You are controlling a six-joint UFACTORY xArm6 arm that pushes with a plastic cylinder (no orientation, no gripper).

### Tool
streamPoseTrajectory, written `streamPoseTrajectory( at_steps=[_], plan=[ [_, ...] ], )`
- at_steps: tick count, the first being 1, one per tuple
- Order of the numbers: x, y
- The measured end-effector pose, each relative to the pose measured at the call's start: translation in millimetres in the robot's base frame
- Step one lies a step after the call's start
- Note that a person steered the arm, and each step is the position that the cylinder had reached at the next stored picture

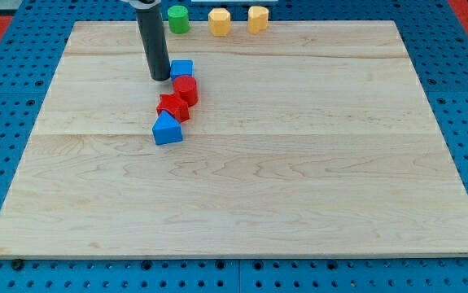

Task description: Push the green blocks into the yellow blocks

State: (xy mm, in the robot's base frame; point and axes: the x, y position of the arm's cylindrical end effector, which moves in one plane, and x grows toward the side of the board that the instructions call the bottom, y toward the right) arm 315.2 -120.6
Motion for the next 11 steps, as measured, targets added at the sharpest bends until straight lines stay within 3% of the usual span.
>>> streamPoseTrajectory(
  at_steps=[1, 2, 3, 4, 5, 8, 10, 11],
  plan=[
    [-21, -2],
    [-26, -61],
    [-72, -97],
    [-112, -104],
    [-124, -104],
    [-123, -69],
    [-117, 31],
    [-89, 103]
  ],
)
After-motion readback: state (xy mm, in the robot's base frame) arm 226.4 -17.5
